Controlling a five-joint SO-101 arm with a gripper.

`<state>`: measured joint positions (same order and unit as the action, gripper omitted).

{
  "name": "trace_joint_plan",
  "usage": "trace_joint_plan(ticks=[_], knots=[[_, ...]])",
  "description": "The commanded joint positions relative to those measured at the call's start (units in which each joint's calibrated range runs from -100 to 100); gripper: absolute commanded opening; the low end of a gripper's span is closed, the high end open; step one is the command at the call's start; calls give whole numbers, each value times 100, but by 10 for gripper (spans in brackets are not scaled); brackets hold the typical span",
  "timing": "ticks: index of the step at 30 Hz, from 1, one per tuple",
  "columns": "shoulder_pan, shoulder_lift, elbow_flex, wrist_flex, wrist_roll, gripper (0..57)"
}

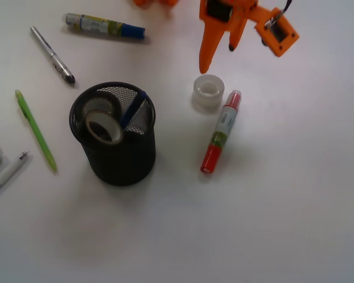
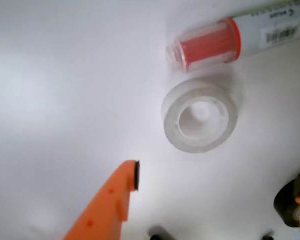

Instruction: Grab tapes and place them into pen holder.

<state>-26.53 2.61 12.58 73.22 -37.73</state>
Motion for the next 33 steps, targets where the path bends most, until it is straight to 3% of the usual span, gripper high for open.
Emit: trace_joint_plan(ticks=[1, 26, 28, 33], knots=[[354, -164, 219, -358, 322, 344], [1026, 1579, 246, -1539, 591, 343], [1071, 1732, 246, -1539, 581, 291], [1056, 1740, 246, -1539, 557, 79]])
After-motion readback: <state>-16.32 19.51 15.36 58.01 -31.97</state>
